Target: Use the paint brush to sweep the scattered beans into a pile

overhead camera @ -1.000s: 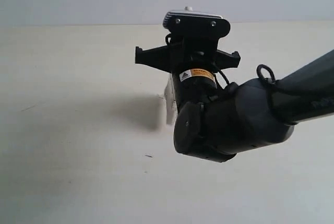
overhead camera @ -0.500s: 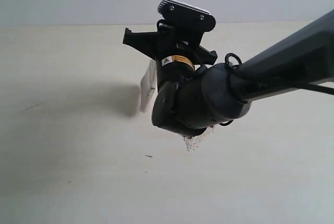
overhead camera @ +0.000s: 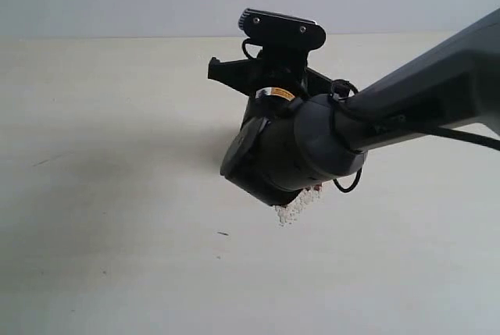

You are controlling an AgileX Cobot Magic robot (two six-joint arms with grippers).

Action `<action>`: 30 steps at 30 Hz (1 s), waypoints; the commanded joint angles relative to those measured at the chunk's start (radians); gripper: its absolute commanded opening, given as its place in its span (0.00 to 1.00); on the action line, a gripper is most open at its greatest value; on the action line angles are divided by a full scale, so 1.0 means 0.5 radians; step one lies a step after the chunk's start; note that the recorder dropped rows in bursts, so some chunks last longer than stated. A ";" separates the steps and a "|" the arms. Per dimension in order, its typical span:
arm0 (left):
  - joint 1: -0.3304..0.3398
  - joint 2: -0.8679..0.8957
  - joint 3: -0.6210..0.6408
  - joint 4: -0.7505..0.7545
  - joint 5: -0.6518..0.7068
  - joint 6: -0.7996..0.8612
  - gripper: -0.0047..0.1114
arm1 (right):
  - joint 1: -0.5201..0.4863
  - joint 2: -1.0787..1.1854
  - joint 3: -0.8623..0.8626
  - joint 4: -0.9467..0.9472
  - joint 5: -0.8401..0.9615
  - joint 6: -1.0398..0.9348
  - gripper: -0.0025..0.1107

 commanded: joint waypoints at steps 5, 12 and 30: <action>0.005 0.007 0.007 -0.008 0.007 -0.001 0.04 | -0.012 -0.029 -0.014 0.046 -0.103 -0.108 0.02; 0.005 0.007 0.007 -0.008 0.007 -0.001 0.04 | -0.008 -0.193 -0.014 -0.094 -0.063 0.122 0.02; 0.005 0.007 0.007 -0.008 0.007 -0.001 0.04 | -0.750 -0.891 0.654 -1.974 0.394 0.662 0.02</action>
